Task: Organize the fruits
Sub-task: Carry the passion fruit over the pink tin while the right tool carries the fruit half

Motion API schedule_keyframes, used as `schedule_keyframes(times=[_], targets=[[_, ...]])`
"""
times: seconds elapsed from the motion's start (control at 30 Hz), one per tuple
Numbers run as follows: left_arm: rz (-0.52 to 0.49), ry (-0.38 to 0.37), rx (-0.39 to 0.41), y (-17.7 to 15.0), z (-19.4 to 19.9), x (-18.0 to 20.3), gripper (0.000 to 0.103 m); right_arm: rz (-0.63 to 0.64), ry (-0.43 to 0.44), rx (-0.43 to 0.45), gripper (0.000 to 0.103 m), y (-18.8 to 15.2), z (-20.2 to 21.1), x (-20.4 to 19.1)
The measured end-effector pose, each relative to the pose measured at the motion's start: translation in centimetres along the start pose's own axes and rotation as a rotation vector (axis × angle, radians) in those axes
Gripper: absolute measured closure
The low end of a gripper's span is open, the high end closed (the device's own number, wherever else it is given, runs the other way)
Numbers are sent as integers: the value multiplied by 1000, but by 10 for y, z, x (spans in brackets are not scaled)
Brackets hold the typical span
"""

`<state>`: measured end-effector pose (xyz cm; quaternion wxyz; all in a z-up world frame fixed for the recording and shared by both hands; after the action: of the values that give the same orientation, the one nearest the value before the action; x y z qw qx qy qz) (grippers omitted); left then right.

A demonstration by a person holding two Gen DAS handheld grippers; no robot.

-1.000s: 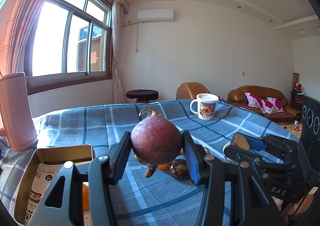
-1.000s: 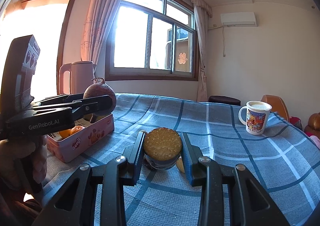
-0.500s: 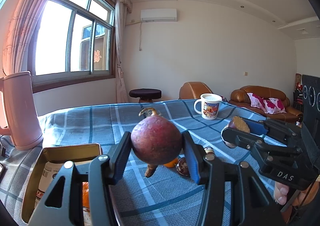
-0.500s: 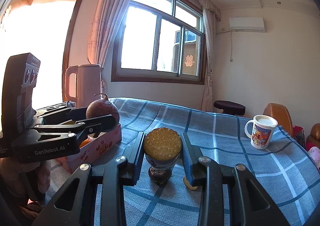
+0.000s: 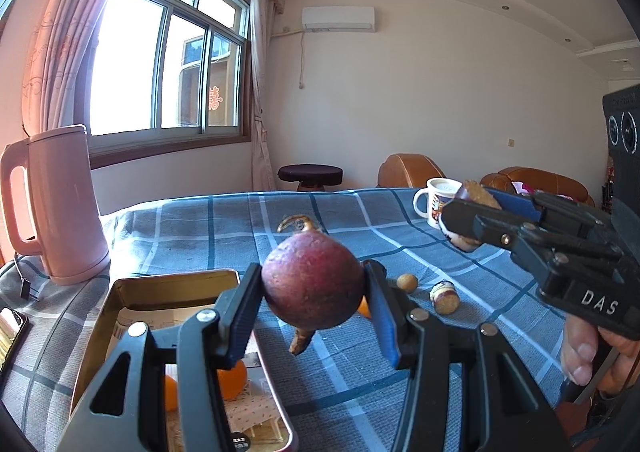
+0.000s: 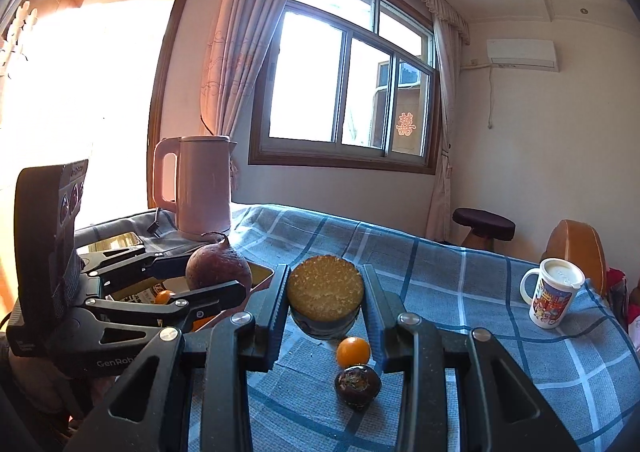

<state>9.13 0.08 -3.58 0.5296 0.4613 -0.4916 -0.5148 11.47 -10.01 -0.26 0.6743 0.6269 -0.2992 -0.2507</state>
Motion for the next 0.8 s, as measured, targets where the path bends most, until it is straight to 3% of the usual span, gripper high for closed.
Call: schedule_keyframes(times=[0.4,0.8], targets=[[10,72,-30,-2,1,-32,50,-7,76,-28,67,17,-23,-27],[23,124,-54,-7,5,-62,50,-6,137,-71,67,12,-52,-52]])
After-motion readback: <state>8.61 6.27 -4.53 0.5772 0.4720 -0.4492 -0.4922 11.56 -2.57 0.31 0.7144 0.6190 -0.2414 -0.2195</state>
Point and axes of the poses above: each gripper's, at about its wrist camera, not at the fingertips, and z roughly against the way its jaws point, x to its right, y to its top, the point moved 8 cm from there along -z, roughly the way its jaws point, and after that the axes turned 12 degrees about x, right-handed, at the moved point
